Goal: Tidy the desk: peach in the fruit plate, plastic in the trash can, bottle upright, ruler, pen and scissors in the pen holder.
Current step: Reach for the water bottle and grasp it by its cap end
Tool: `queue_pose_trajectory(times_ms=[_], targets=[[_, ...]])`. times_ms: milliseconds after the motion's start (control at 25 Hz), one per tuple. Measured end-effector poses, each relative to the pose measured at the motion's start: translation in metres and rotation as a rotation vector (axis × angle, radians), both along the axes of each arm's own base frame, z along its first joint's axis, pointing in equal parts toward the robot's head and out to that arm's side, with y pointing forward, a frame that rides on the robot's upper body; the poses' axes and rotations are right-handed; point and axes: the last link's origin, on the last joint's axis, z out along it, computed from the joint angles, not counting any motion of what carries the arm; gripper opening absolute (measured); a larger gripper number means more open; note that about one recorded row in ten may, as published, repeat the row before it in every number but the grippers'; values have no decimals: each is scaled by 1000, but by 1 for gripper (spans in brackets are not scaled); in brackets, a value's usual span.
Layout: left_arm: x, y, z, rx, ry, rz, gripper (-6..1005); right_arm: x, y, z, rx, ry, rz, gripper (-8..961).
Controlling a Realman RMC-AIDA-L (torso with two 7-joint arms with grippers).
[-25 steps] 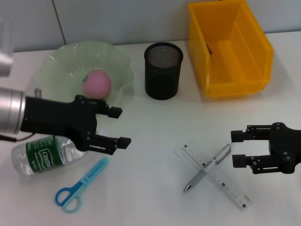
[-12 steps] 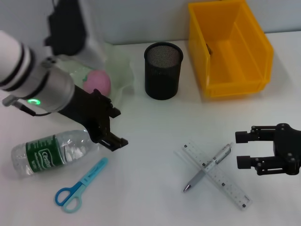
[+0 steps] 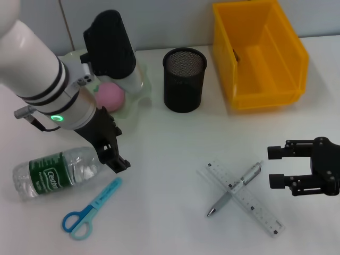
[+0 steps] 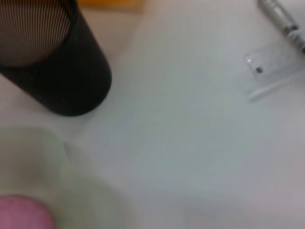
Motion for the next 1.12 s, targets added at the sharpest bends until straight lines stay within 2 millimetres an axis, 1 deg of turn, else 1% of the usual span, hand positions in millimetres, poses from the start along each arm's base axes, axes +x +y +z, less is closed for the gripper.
queue_pose_trajectory(times_ms=[480, 600, 1120], targets=[[-10, 2, -8, 13, 28, 14, 786, 0, 0, 0, 2, -1, 4, 725], [-15, 2, -13, 10, 40, 13, 786, 1, -1, 0, 0, -1, 2, 725], [-21, 4, -16, 18, 58, -7, 785, 0, -1, -2, -3, 1, 3, 725]])
